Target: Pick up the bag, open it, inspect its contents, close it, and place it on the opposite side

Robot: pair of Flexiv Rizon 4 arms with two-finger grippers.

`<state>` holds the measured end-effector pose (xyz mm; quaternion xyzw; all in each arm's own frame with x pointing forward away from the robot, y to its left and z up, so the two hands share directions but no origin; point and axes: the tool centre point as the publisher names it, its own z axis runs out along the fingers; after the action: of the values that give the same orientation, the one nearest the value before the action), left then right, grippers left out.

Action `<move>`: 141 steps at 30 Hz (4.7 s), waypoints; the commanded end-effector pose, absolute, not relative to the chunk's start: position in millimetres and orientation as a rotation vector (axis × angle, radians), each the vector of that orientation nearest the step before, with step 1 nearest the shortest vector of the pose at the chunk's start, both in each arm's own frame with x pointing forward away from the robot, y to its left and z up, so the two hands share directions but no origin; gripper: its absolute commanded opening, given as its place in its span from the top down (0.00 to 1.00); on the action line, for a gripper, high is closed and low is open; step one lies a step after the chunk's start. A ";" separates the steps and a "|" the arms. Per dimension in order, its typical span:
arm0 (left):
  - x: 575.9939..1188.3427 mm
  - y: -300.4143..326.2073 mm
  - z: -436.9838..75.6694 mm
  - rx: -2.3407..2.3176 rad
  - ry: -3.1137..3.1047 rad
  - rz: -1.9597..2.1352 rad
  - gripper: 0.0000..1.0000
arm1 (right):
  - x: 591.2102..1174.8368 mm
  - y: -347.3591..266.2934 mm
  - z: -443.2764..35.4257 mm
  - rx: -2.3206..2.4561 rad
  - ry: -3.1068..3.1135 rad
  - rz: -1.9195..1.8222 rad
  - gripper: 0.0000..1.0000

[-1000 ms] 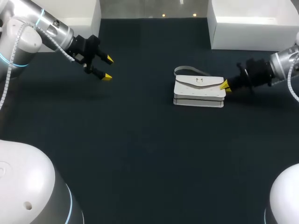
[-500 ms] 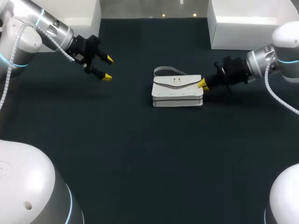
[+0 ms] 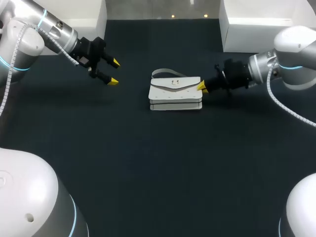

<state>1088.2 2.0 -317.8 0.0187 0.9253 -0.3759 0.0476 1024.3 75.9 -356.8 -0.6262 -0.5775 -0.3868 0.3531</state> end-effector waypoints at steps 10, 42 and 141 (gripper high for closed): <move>1088.4 2.1 -318.9 0.058 2.819 -1.150 0.00 | 1046.9 107.6 -366.5 -1.555 -1.488 -0.972 1.00; 1088.4 2.1 -318.9 0.058 2.819 -1.150 0.00 | 1063.3 120.8 -367.5 -1.519 -1.489 -0.940 0.98; 1090.6 -48.9 -286.0 0.489 2.382 -0.976 0.00 | 985.0 113.4 -273.8 -0.771 -3.897 -0.494 0.00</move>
<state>1085.6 -45.8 -281.5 0.1720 0.8837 -0.3533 0.2544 987.1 112.6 -270.4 -0.1602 -0.9279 -0.1301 -0.3105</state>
